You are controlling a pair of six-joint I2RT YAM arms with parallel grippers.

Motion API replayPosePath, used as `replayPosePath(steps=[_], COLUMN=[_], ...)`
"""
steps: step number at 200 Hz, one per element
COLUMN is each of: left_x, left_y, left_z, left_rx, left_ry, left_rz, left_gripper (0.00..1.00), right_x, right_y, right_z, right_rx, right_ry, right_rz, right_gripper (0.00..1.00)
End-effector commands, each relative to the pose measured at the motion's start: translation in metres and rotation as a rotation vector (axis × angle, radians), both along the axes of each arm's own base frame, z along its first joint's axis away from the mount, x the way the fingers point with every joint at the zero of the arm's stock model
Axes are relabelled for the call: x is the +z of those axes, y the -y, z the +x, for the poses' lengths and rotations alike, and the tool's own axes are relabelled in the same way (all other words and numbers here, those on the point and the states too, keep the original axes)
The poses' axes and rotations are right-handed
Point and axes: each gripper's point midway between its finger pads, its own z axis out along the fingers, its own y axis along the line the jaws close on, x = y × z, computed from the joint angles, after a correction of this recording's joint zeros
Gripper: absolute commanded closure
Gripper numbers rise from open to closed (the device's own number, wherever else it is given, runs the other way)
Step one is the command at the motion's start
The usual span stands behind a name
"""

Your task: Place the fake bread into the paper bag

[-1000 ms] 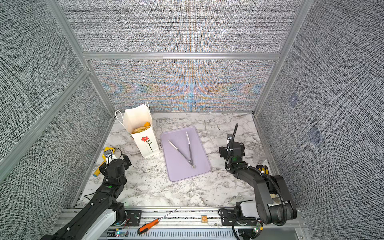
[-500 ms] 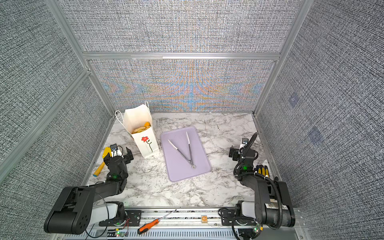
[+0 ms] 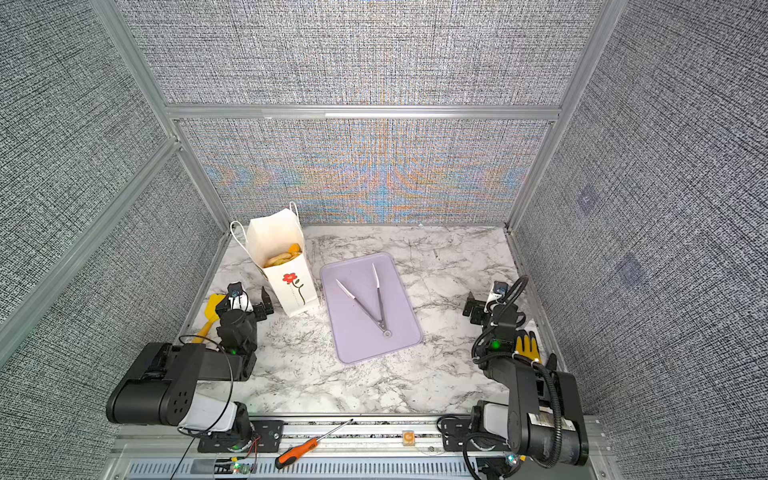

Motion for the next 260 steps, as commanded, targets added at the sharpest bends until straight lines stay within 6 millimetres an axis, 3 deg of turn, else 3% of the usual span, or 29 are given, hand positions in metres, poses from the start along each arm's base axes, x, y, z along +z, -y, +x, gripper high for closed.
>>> replayPosePath(steps=[1, 16, 44, 66, 88, 260], left_x=[0.008, 0.010, 0.006, 0.005, 0.006, 0.005], left_y=[0.005, 0.006, 0.009, 0.009, 0.009, 0.009], left_z=[0.000, -0.003, 0.002, 0.002, 0.003, 0.002], left_rx=[-0.033, -0.043, -0.061, -0.060, -0.059, -0.059], left_ry=[0.051, 0.088, 0.053, 0.051, 0.054, 0.054], left_rz=[-0.008, 0.015, 0.008, 0.006, 0.008, 0.008], left_gripper=[0.01, 0.01, 0.01, 0.01, 0.01, 0.01], right_x=[0.016, 0.009, -0.004, -0.014, -0.019, -0.019], right_y=[-0.017, -0.012, -0.023, -0.022, -0.036, -0.036], right_z=[0.003, 0.008, 0.018, 0.026, 0.040, 0.040], right_rx=[0.075, 0.046, 0.106, 0.098, 0.119, 0.105], right_ry=[0.110, 0.120, 0.142, 0.030, -0.025, -0.019], right_rz=[0.057, 0.075, 0.076, 0.064, -0.006, -0.013], right_gripper=[0.01, 0.00, 0.00, 0.01, 0.00, 0.01])
